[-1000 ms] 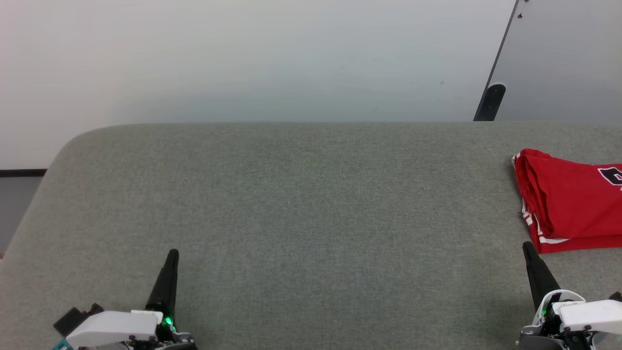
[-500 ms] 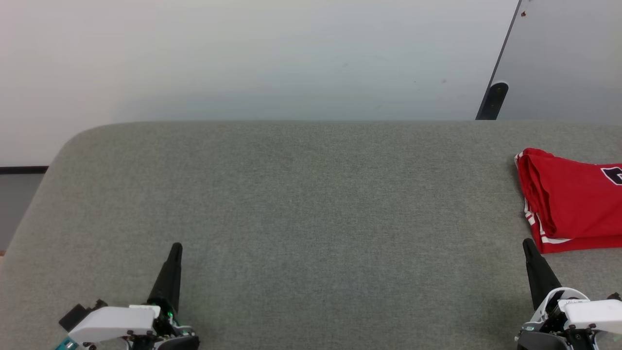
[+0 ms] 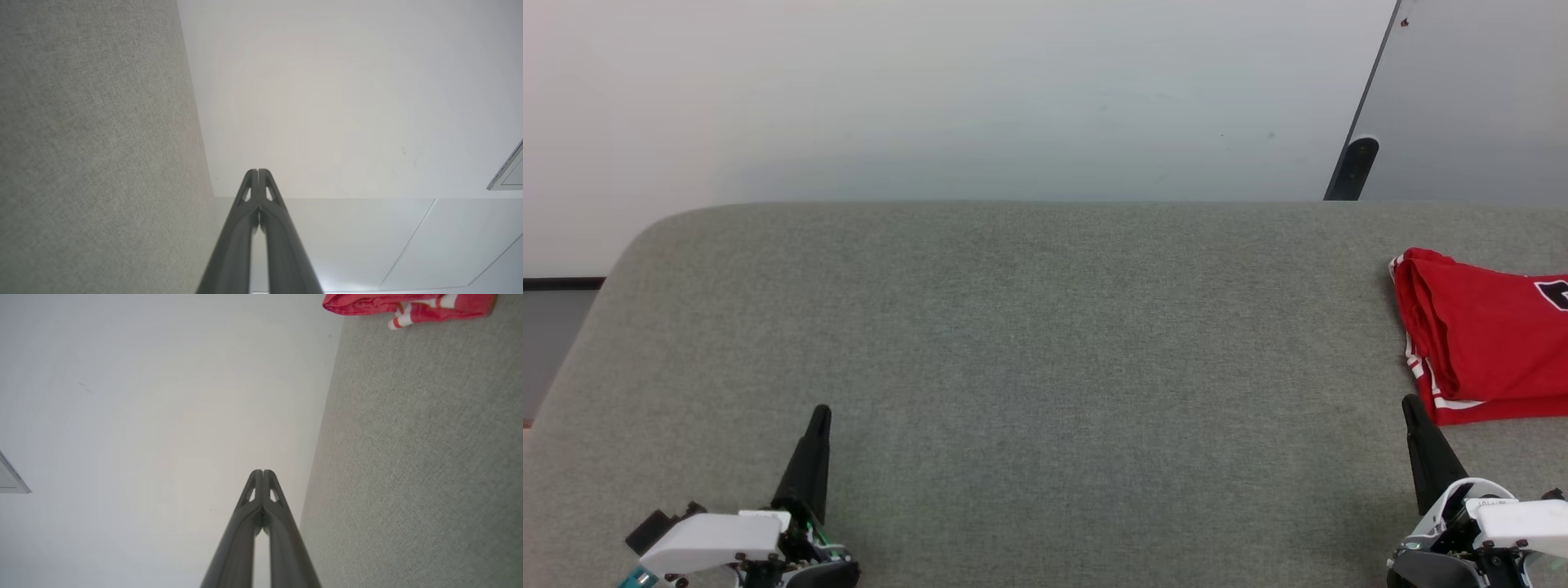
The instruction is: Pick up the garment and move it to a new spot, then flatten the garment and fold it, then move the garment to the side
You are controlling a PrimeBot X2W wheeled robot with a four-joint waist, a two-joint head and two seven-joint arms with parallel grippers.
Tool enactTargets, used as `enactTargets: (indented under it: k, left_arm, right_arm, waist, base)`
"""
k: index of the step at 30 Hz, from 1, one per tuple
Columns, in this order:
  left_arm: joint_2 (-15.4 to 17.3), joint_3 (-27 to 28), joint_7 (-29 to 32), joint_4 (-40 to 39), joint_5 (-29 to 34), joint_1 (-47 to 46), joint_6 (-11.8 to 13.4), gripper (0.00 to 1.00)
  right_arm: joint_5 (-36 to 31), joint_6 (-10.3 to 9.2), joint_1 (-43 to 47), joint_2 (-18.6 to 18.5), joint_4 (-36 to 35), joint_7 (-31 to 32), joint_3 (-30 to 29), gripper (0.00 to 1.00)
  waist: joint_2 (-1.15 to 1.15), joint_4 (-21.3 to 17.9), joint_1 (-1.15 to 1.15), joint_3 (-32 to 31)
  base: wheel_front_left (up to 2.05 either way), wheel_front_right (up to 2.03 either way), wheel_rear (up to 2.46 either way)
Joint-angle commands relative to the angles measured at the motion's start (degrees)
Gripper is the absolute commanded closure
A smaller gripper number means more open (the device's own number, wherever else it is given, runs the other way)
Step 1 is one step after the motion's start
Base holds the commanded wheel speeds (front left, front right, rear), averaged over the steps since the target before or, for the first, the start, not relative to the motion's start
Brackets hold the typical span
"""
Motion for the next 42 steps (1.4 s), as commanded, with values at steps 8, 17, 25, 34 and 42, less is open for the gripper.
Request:
enactTargets:
  k: [8, 17, 25, 34, 42]
  left_arm:
    - [-0.08, 0.13, 0.11, 0.05, -0.17, -0.56, -0.19, 1.0]
    - [-0.07, 0.12, 0.11, 0.04, -0.17, -0.56, -0.18, 1.0]
    - [-0.08, 0.13, 0.1, 0.04, -0.18, -0.56, -0.18, 1.0]
    - [-0.08, 0.12, 0.1, 0.04, -0.18, -0.55, -0.18, 1.0]
    - [-0.08, 0.12, 0.1, 0.04, -0.18, -0.55, -0.18, 1.0]
  right_arm:
    - [0.19, -0.06, -0.18, 0.15, -0.13, 0.05, -0.08, 1.0]
    - [0.2, -0.06, -0.18, 0.15, -0.13, 0.04, -0.08, 1.0]
    - [0.2, -0.06, -0.18, 0.14, -0.13, 0.04, -0.07, 1.0]
    - [0.2, -0.06, -0.18, 0.14, -0.13, 0.04, -0.07, 1.0]
    - [0.21, -0.06, -0.18, 0.14, -0.13, 0.04, -0.07, 1.0]
  waist:
    - [0.0, 0.0, 0.0, 0.0]
    - [0.0, 0.0, 0.0, 0.0]
    - [0.0, 0.0, 0.0, 0.0]
    - [0.0, 0.0, 0.0, 0.0]
    - [0.0, 0.0, 0.0, 0.0]
  base:
    - [0.0, 0.0, 0.0]
    - [0.0, 0.0, 0.0]
    - [0.0, 0.0, 0.0]
    - [0.0, 0.0, 0.0]
    - [0.0, 0.0, 0.0]
